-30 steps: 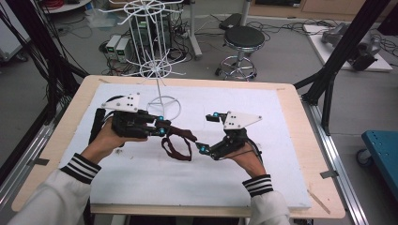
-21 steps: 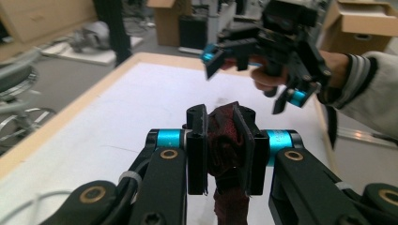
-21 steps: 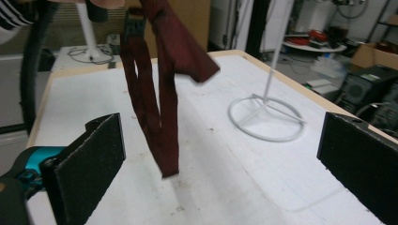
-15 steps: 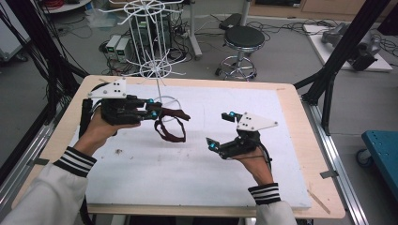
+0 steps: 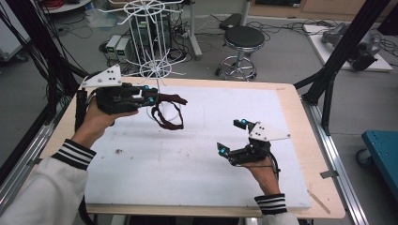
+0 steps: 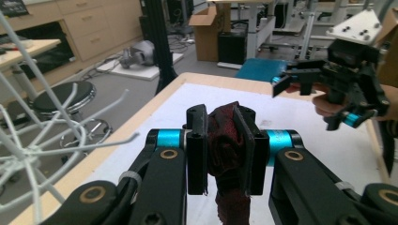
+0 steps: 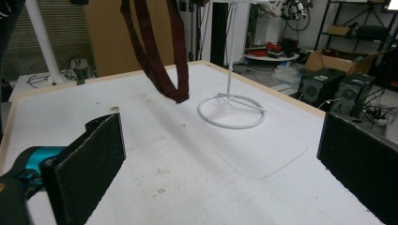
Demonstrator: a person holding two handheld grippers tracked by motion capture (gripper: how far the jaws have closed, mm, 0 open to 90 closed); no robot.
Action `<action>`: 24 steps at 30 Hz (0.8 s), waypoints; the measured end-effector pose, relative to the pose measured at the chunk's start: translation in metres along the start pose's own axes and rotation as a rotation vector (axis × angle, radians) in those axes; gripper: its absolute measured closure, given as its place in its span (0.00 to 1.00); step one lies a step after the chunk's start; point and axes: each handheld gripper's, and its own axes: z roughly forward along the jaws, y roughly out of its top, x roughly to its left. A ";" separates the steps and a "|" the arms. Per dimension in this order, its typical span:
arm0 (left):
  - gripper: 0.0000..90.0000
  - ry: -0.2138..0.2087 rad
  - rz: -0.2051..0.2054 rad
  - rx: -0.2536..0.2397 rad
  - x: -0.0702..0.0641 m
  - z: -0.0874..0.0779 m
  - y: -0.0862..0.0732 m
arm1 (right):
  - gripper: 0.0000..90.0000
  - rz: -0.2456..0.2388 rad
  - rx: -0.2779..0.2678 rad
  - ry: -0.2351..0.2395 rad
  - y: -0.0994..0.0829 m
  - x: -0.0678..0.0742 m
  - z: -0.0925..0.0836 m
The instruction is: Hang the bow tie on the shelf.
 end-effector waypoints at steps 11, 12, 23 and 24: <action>0.84 0.067 -0.002 -0.007 0.017 0.005 0.011 | 0.01 0.022 -0.044 -0.068 -0.018 0.000 -0.019; 0.84 0.069 -0.007 -0.010 0.019 0.005 0.012 | 0.01 0.023 -0.045 -0.076 -0.020 0.000 -0.019; 0.84 0.118 -0.011 0.020 0.030 0.012 0.019 | 0.01 0.037 -0.072 -0.134 -0.041 0.000 -0.031; 0.84 0.120 -0.013 0.029 0.031 0.013 0.019 | 0.01 0.037 -0.072 -0.134 -0.041 0.000 -0.031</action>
